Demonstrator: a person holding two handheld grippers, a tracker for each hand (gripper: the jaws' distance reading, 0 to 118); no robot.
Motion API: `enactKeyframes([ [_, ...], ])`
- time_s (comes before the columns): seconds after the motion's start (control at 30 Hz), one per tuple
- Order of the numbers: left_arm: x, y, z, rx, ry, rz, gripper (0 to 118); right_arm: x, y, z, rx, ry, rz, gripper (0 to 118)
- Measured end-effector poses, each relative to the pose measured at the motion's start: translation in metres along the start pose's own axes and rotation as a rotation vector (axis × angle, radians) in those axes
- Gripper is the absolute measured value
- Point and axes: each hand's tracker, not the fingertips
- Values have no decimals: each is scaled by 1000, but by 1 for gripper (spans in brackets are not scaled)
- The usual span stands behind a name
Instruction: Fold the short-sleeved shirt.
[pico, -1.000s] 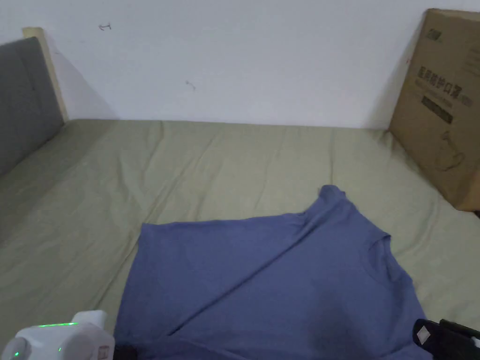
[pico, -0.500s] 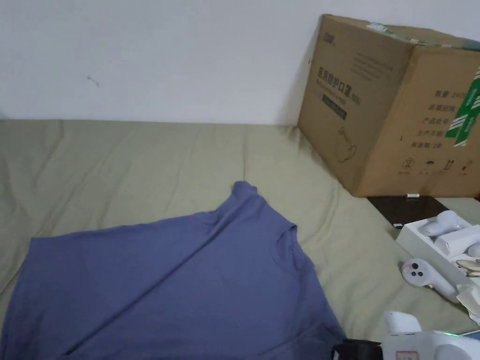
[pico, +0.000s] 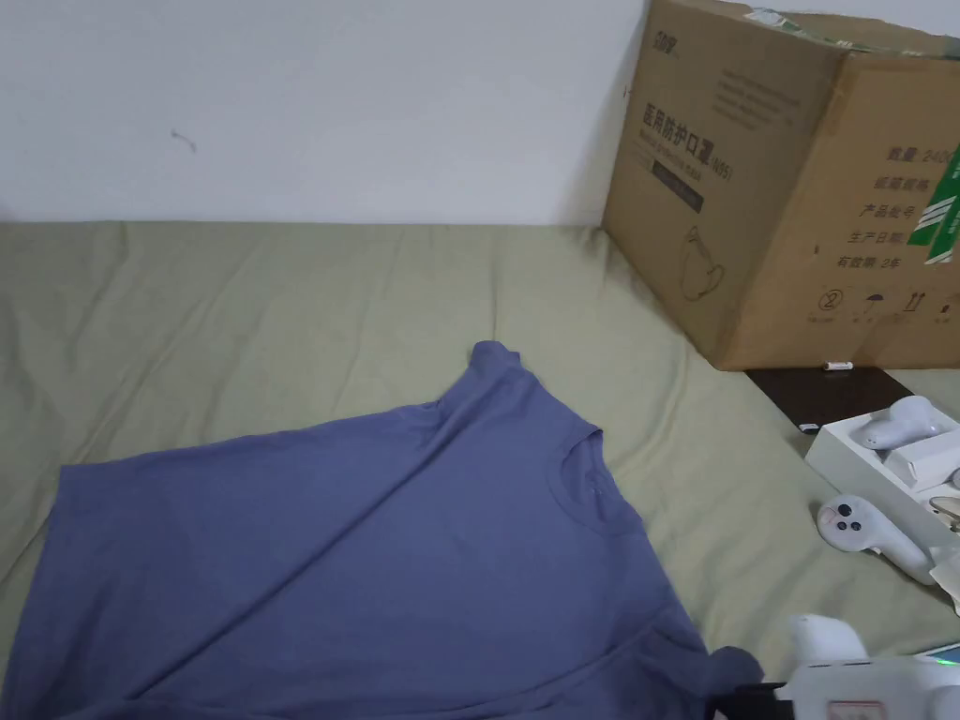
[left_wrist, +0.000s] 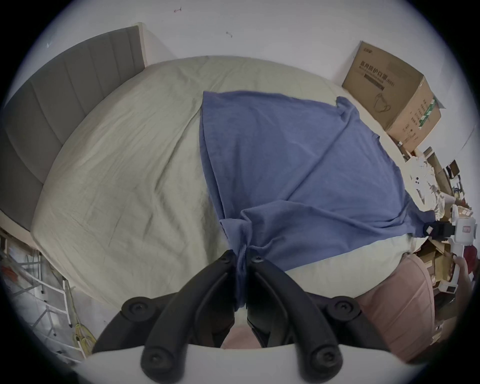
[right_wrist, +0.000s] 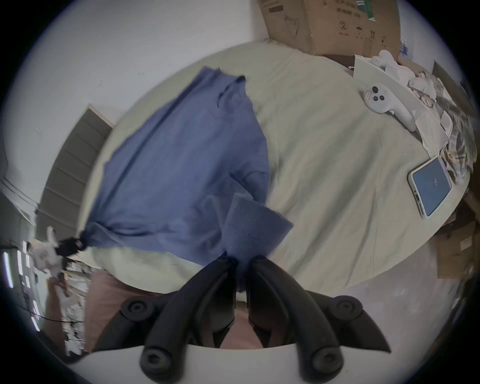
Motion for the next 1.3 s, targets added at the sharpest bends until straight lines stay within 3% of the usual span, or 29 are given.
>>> enactKeyframes([
  [0.1,-2,5,8,10,-7,3,6,-2,16,26,42,111,-83,7],
  [0.33,-9,30,9,40,-36,98,6,-27,109,31,97,137,-94,7],
  [0.57,-26,84,-33,-6,-25,216,6,-62,226,-54,21,0,17,7],
  [0.67,-37,107,-60,-58,-27,304,6,-71,256,-106,-11,-68,28,7],
  [0.77,-43,122,-91,-88,-33,295,8,-76,271,-154,-57,-130,45,7],
  [0.8,-45,126,-97,-87,-36,292,21,-77,274,-167,-65,-138,53,7],
  [0.83,-45,127,-101,-77,-24,293,51,-79,272,-173,-49,-144,49,15],
  [0.87,-47,128,-103,-69,-17,290,90,-82,268,-173,7,-172,51,57],
  [0.9,-47,127,-102,-51,-23,294,101,-84,265,-173,42,-191,50,95],
  [0.93,-48,127,-96,-3,-44,309,101,-87,261,-170,62,-170,52,114],
  [1.03,-50,125,-72,87,-96,331,101,-98,241,-141,128,-93,52,115],
  [1.2,-41,94,-5,315,-65,288,100,-130,171,-56,315,95,150,113],
  [1.23,-39,83,9,363,-48,284,95,-136,151,-38,366,147,162,110],
  [1.27,-36,68,25,417,-23,277,77,-141,130,-19,407,188,169,98],
  [1.3,-33,56,37,462,-10,273,52,-147,113,-5,444,215,182,75],
])
